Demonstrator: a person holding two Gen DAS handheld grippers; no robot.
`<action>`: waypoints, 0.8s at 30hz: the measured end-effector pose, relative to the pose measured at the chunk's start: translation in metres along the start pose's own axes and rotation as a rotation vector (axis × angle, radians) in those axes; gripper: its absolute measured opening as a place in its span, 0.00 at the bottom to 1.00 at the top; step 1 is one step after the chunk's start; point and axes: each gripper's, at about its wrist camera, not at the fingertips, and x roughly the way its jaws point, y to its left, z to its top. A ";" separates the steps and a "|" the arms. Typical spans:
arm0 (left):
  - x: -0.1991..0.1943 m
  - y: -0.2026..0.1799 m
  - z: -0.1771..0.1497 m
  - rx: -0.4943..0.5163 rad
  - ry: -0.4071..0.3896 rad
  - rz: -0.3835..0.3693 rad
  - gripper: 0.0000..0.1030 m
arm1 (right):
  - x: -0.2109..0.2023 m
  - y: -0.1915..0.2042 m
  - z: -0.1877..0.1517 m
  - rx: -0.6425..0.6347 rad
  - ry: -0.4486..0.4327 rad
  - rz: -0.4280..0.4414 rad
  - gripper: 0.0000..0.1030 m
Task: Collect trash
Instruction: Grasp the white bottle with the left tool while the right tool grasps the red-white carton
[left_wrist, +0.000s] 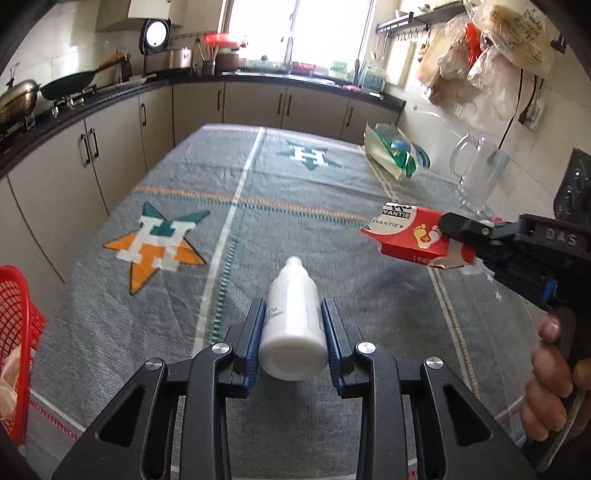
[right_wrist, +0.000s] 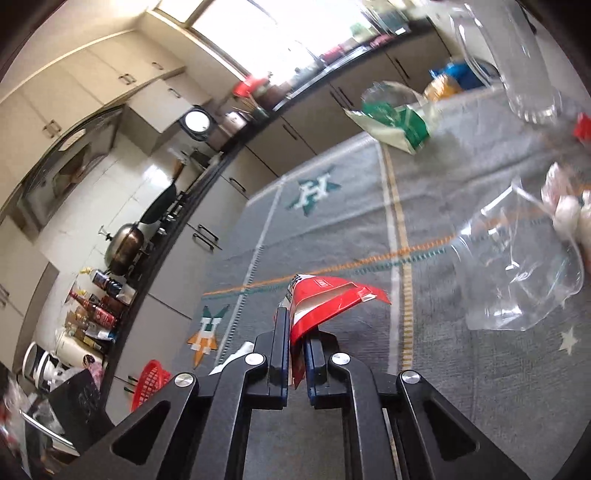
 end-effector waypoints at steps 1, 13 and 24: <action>-0.001 0.000 0.000 0.000 -0.007 0.003 0.28 | -0.002 0.004 -0.001 -0.015 -0.005 0.000 0.08; -0.003 0.001 0.002 0.003 -0.025 0.018 0.28 | -0.012 0.041 -0.013 -0.173 -0.053 -0.057 0.08; 0.001 0.001 0.001 0.002 0.004 0.012 0.28 | -0.011 0.041 -0.014 -0.178 -0.048 -0.061 0.08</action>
